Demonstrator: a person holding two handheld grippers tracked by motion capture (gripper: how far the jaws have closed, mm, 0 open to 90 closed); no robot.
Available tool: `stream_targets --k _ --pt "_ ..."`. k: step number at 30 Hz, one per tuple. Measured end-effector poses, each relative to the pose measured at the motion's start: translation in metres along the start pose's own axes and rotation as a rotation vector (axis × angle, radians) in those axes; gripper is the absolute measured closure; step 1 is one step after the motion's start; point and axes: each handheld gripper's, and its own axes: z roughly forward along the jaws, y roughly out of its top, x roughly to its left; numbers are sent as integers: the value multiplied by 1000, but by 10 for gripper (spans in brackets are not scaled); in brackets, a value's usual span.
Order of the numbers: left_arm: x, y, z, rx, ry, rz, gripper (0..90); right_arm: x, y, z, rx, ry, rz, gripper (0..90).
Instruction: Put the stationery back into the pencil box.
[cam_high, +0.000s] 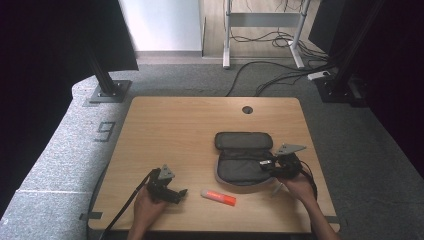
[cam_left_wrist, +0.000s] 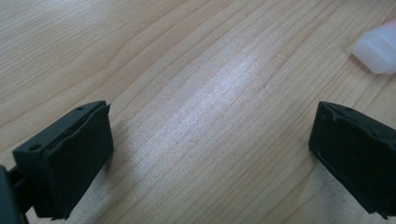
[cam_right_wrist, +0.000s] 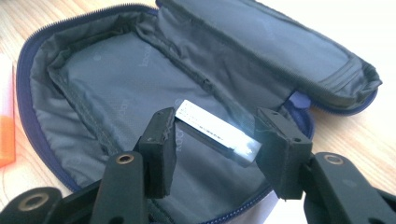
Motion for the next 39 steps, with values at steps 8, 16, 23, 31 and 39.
stream_targets --k 8,16,23,31,39 --pt "0 0 0 0 0 0 0 2 -3 5 20 20 -8 471" --pt "0 0 0 0 0 0 0 3 -2 5 18 18 -13 466" --pt "0 0 0 0 0 0 0 4 0 -4 -7 8 -8 441" --pt "0 0 0 0 0 1 0 0 -1 -13 -7 0 1 340" --pt "0 0 0 0 0 0 0 -2 -4 -20 -8 -19 5 286"
